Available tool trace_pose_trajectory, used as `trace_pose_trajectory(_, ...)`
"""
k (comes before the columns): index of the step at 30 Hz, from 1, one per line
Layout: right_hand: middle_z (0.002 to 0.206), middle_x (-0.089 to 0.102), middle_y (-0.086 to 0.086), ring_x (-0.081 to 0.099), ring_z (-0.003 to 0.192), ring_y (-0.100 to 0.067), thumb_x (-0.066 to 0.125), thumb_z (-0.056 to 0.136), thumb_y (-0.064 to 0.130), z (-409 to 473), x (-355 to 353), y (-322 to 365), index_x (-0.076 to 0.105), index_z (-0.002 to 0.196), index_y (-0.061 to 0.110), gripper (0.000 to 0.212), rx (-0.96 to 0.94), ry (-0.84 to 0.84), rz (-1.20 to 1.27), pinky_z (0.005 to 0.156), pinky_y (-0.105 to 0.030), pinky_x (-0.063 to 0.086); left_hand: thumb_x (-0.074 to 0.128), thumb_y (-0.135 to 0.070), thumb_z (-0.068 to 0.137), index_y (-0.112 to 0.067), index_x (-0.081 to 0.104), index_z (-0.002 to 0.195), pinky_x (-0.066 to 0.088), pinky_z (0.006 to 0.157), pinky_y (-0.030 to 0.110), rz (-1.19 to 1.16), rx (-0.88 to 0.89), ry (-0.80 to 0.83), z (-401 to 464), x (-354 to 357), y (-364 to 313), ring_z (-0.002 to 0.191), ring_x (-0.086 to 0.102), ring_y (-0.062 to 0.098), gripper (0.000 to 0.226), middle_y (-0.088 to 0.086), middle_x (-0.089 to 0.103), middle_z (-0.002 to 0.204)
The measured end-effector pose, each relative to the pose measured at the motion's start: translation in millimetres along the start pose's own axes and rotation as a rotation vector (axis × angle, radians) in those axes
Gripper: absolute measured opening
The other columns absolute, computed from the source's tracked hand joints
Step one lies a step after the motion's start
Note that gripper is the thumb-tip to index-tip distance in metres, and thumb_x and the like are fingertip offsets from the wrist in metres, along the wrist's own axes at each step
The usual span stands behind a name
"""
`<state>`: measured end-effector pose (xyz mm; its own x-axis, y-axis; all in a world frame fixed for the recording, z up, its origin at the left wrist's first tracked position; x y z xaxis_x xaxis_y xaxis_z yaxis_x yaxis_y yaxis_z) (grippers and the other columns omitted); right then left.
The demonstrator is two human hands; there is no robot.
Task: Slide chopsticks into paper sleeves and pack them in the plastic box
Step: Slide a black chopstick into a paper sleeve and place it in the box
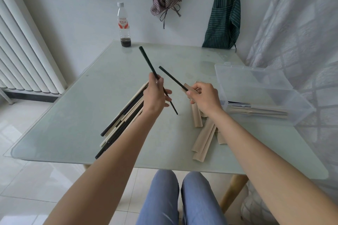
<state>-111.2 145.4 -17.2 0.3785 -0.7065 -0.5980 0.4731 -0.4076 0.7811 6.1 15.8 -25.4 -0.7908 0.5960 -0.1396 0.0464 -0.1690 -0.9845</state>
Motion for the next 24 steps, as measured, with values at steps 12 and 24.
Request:
trace_pose_trajectory(12, 0.077, 0.061, -0.003, 0.057, 0.055, -0.011, 0.058, 0.089, 0.012, -2.5, -4.3, -7.9, 0.064, 0.094, 0.003, 0.012, 0.057, 0.011, -0.034, 0.043, -0.003, 0.035, 0.044, -0.009, 0.098, -0.007, 0.051, 0.086, 0.058, 0.068, 0.024, -0.303, -0.07, 0.079, -3.3, 17.6, 14.6, 0.057, 0.068, 0.011, 0.014, 0.013, 0.067, 0.077)
trace_pose_trajectory(24, 0.07, 0.064, -0.002, 0.061, 0.053, -0.007, 0.064, 0.085, 0.01, -8.6, 10.4, -9.3, 0.067, 0.089, 0.007, 0.006, 0.067, 0.154, 0.093, 0.049, -0.004, 0.039, 0.046, -0.008, 0.098, -0.005, 0.051, 0.084, 0.057, 0.069, 0.019, -0.476, -0.044, -0.106, -1.5, 3.0, 7.3, 0.057, 0.067, 0.008, 0.015, 0.01, 0.057, 0.076)
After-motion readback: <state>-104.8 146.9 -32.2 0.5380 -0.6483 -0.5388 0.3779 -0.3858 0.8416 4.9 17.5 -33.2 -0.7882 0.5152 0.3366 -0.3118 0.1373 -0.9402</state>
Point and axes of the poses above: each hand's wrist, its own z-axis towards the middle knuckle, its own x-axis out of the palm, y = z × x, the point moved 9 cm from there along z, towards the middle knuckle
